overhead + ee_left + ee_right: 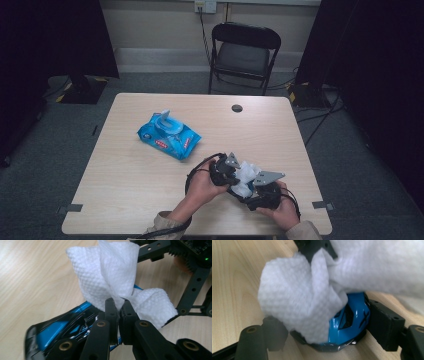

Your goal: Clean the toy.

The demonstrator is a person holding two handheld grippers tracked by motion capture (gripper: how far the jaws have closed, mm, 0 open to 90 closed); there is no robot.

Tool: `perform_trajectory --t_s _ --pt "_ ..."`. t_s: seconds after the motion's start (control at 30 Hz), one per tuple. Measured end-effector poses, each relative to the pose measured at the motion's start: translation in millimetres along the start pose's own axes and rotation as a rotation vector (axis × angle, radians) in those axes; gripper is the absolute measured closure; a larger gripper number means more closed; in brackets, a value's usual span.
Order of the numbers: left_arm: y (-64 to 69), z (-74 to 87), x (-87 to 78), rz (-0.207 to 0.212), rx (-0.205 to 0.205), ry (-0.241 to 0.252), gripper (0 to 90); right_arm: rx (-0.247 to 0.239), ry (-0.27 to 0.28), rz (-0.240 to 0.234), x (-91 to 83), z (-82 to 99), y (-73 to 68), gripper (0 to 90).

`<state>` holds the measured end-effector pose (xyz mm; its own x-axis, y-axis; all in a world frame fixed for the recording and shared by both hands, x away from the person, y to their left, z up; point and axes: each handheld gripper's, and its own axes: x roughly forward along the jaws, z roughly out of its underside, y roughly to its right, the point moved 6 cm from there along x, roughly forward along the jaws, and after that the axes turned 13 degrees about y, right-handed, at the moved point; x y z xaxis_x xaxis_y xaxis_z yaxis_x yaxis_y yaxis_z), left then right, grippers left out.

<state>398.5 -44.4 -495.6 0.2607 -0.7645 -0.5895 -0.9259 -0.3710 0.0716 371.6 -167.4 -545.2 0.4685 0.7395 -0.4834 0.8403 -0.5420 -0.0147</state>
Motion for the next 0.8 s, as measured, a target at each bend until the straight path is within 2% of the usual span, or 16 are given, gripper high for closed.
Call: perform_trajectory --t_s 0.27,0.43,0.73,0.8 --pt "-14.3 5.3 -10.2 -0.042 -0.015 -0.017 86.8 -0.001 0.001 0.0 0.1 0.0 0.0 25.1" --pt "-20.2 9.0 -13.4 -0.047 -0.03 -0.023 86.7 -0.001 0.001 0.0 0.1 -0.1 0.0 25.1" --pt "-30.9 15.1 -22.0 -0.1 -0.014 -0.05 86.7 0.0 0.001 0.0 0.1 0.0 0.0 25.0" --pt "-32.9 16.2 -24.5 -0.1 -0.021 -0.053 86.7 0.0 0.001 0.0 0.1 0.0 0.0 25.0"
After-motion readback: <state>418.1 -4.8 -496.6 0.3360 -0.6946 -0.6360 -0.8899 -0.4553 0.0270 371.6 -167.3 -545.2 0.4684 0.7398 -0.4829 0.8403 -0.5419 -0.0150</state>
